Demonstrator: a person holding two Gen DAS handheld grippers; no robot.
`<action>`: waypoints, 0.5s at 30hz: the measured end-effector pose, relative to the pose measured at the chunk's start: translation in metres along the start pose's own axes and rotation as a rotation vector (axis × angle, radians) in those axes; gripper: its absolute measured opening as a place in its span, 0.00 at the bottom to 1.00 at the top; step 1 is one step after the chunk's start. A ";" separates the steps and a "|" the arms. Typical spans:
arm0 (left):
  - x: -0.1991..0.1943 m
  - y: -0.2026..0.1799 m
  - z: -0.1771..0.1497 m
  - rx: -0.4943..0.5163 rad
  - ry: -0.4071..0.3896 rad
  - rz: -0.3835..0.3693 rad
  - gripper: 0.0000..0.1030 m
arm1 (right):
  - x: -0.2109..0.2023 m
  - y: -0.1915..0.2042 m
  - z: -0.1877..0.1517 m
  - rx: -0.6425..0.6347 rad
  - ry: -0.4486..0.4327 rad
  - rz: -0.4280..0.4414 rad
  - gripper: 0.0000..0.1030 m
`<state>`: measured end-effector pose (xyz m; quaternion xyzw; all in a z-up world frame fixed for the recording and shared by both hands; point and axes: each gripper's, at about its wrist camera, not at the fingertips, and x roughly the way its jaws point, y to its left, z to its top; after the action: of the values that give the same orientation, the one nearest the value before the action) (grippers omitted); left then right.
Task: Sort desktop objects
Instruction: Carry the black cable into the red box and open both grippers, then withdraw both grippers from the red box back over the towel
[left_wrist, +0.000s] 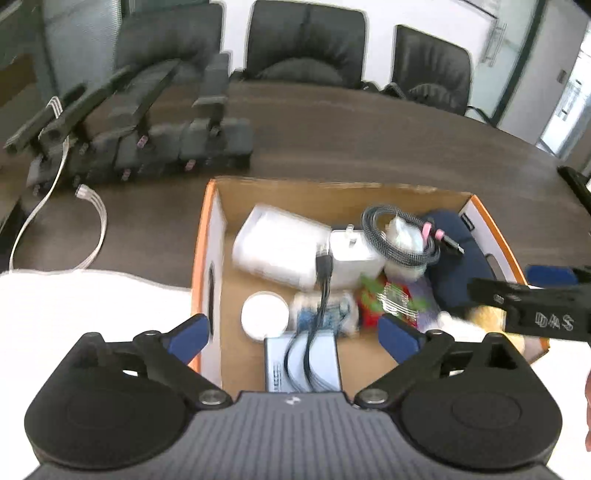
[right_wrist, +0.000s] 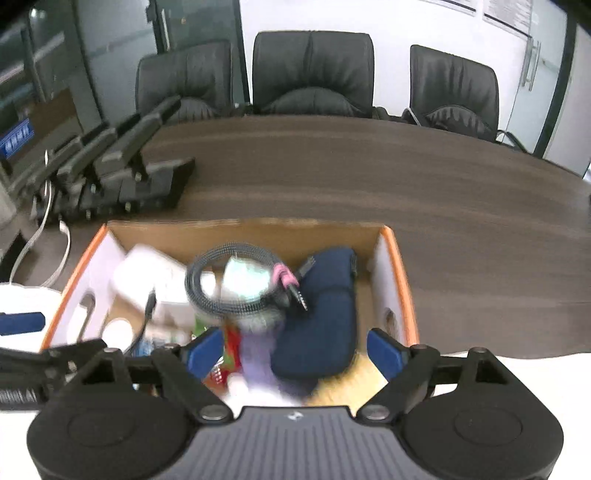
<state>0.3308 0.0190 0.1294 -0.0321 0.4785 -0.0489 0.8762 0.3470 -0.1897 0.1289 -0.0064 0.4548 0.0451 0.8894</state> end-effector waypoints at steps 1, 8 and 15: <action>-0.007 0.001 -0.007 -0.024 0.002 0.009 0.99 | -0.010 -0.001 -0.007 -0.009 0.006 -0.007 0.82; -0.051 -0.001 -0.058 -0.032 -0.013 0.034 1.00 | -0.071 -0.006 -0.059 -0.053 0.030 0.011 0.83; -0.104 -0.011 -0.132 -0.013 -0.152 0.042 1.00 | -0.129 0.005 -0.115 -0.078 -0.034 0.075 0.83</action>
<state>0.1636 0.0189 0.1460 -0.0316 0.4116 -0.0248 0.9105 0.1785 -0.1998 0.1655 -0.0234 0.4373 0.0960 0.8939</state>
